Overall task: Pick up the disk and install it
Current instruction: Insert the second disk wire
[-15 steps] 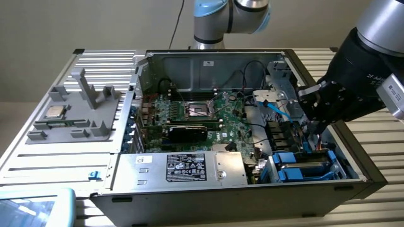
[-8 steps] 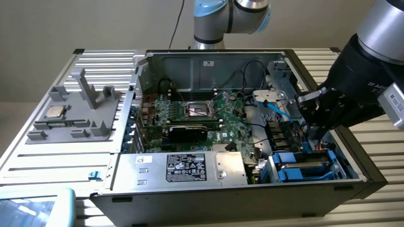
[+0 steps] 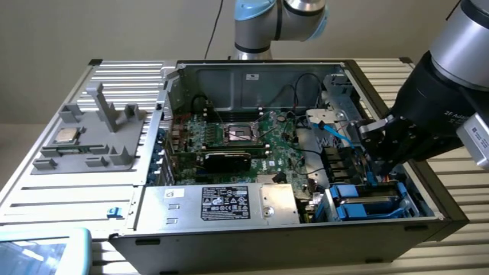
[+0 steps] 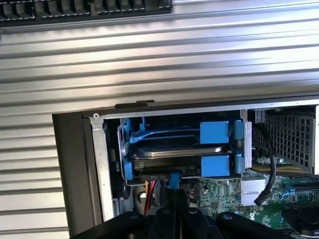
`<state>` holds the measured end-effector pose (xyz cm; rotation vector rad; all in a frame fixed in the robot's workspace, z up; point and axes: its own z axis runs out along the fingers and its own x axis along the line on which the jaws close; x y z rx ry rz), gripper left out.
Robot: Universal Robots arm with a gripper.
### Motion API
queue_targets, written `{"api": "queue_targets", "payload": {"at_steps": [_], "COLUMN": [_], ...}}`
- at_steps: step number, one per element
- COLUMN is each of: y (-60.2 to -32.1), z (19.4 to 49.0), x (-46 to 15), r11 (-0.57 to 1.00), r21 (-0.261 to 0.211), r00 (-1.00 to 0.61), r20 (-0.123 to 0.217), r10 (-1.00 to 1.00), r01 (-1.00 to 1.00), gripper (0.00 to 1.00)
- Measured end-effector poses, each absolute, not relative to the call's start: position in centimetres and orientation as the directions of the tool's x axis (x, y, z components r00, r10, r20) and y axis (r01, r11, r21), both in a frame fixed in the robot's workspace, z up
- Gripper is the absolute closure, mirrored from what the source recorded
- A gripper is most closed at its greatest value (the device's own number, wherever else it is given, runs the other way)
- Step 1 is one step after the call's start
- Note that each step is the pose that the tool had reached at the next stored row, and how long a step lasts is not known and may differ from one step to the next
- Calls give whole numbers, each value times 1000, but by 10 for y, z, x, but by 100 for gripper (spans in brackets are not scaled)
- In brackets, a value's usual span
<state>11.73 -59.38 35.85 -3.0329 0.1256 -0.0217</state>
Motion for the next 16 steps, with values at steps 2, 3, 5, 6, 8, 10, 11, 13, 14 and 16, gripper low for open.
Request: {"api": "queue_targets", "payload": {"at_steps": [2,3,5,6,8,10,11,13,14,16], "y": [-595,-595,-595,-595,-597,-598,-598,-599,-599,-599], "z": [356,355,352,350,348,346,345,344,343,340], "x": [117,116,114,114,114,114,114,114,114,114], "r11": [-991,-991,-992,-992,-992,-992,-992,-992,-992,-992], "r21": [-106,-106,-106,-106,-106,-106,-106,-106,-106,-106], "r00": [997,997,997,997,997,998,998,998,998,998], "r20": [10,10,10,10,10,10,10,10,10,10], "r10": [-79,-78,-75,-74,-71,-69,-68,-66,-65,-63], "r01": [-78,-76,-74,-72,-70,-68,-67,-65,-64,-62], "gripper": [89,89,89,89,89,89,89,89,89,89]}}
